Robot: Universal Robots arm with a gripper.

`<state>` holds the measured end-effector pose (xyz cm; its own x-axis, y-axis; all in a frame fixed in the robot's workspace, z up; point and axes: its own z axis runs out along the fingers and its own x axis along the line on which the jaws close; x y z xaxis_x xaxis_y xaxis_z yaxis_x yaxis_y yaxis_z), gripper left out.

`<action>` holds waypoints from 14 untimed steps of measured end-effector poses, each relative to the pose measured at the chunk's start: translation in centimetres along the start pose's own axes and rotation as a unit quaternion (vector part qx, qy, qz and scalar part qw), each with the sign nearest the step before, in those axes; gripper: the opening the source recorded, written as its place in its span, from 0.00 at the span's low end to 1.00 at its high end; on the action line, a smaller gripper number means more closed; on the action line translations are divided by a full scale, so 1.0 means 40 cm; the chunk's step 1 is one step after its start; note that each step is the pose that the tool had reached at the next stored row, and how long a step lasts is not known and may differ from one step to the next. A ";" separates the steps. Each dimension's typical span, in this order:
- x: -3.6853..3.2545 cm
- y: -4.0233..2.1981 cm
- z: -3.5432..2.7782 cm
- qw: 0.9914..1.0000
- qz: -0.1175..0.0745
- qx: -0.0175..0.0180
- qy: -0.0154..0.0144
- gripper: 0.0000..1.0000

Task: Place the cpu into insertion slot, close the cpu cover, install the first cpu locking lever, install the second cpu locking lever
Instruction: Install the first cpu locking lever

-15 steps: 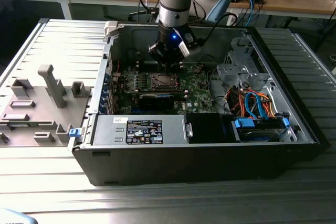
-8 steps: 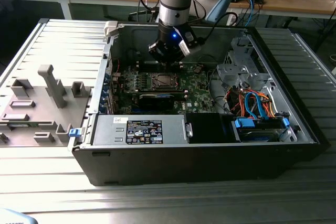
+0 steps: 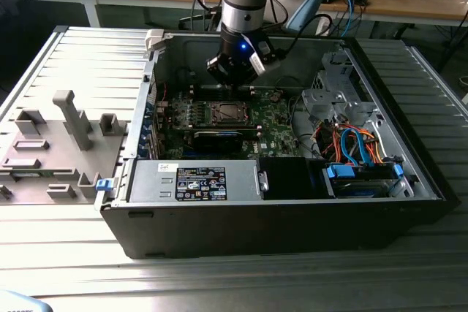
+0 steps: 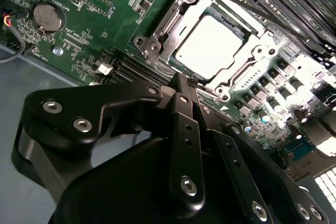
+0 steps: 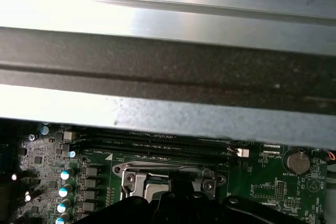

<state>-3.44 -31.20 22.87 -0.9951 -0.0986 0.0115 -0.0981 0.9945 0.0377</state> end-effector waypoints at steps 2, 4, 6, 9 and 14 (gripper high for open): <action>0.000 0.000 -0.002 1.000 0.000 0.000 0.000 0.11; 0.000 -0.001 -0.002 1.000 0.000 0.001 0.000 0.11; 0.000 -0.001 -0.003 1.000 0.000 0.002 0.000 0.11; 0.000 -0.001 -0.007 1.000 0.000 0.003 0.000 0.11; 0.000 -0.001 -0.011 1.000 0.000 0.004 0.000 0.11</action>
<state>-3.44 -31.25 23.32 -0.9951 -0.0984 0.0123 -0.0980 0.9947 0.0306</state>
